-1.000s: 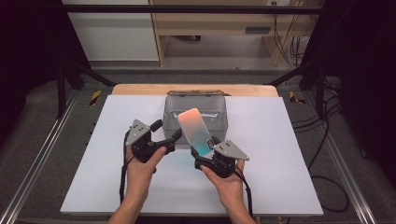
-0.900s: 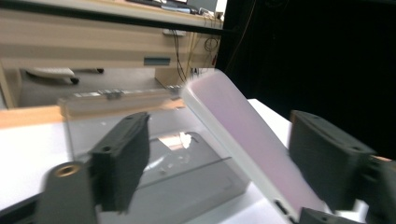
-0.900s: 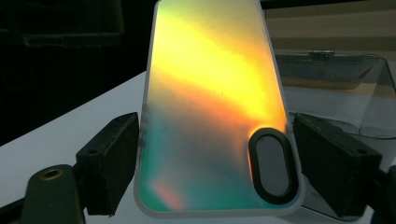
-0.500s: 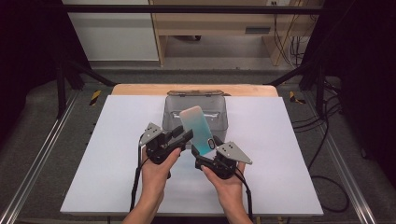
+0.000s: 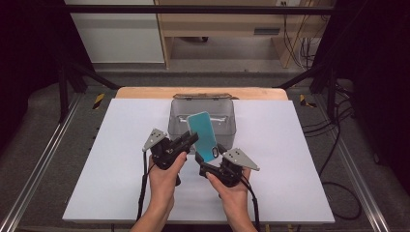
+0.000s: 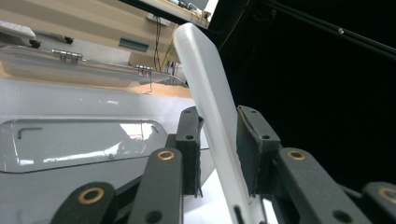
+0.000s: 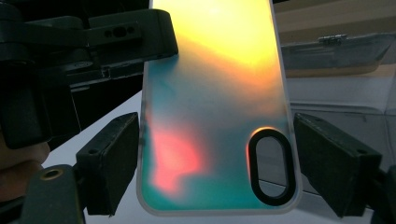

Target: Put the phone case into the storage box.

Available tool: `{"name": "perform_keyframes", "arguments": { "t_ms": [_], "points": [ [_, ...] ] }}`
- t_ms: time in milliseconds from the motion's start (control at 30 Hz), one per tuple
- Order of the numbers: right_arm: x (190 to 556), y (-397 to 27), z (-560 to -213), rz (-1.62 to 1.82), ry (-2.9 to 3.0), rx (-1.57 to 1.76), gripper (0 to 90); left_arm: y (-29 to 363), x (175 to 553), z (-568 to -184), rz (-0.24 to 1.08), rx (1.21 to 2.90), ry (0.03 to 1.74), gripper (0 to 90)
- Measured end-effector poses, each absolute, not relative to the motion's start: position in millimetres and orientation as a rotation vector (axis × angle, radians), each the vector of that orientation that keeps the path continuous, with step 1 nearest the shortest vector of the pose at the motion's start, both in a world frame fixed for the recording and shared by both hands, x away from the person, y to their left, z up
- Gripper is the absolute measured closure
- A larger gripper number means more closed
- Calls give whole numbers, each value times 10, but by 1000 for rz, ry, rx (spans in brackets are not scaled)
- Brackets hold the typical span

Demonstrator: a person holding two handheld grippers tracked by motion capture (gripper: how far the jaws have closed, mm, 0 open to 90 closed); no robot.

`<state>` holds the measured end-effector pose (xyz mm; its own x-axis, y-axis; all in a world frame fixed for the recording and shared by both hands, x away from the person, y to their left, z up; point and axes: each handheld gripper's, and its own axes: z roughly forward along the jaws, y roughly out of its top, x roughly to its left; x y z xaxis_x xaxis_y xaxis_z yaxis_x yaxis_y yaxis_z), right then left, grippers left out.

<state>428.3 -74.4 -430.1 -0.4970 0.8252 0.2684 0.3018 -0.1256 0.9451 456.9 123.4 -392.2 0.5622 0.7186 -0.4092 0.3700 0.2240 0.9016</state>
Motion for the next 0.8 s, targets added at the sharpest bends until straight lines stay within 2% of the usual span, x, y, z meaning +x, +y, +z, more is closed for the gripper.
{"name": "perform_keyframes", "arguments": {
  "t_ms": [267,767,800],
  "points": [
    [4300,-720,-4374,1703,1741,1312,176,1203,4538,-3915,290,1377,1000,778],
    [4367,-741,-4430,1829,1787,1345,166,1216,4530,-3892,297,1397,944,812],
    [4368,-743,-4431,1829,1791,1338,146,1221,4531,-3888,302,1398,945,812]
  ]
}}
